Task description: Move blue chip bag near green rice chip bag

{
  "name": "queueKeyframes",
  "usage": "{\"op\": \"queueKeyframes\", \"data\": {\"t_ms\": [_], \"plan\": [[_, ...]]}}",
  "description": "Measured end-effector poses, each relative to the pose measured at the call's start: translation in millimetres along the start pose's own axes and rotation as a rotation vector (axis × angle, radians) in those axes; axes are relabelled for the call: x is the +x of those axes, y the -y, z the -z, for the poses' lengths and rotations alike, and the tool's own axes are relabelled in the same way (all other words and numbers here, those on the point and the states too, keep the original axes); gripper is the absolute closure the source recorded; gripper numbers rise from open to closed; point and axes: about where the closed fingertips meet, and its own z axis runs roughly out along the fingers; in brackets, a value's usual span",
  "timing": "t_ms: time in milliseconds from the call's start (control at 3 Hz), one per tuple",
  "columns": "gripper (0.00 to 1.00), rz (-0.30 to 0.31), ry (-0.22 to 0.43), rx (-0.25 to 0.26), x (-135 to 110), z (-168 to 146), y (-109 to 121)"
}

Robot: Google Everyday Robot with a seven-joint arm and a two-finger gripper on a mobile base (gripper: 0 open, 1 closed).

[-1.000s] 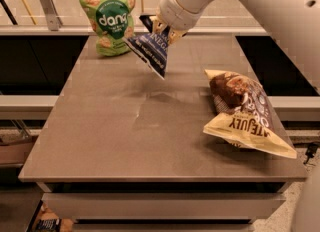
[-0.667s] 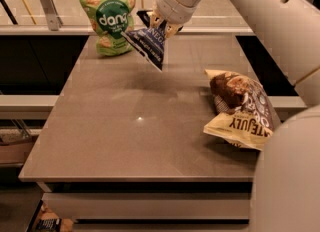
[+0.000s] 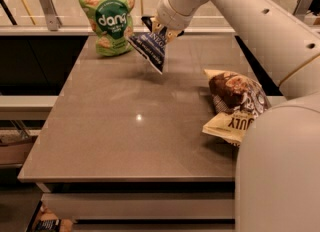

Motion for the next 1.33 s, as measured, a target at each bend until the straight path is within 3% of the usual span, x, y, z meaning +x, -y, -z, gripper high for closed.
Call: {"op": "queueKeyframes", "data": {"t_ms": [667,1000,1333], "plan": [[1.0,-0.038,-0.057,-0.061,20.7,-43.9,-14.1],[0.84,-0.038,-0.053,-0.064,19.5,-47.1,-14.9],[0.59,-0.037,-0.048,-0.066,18.1,-50.6,-15.3]]}}
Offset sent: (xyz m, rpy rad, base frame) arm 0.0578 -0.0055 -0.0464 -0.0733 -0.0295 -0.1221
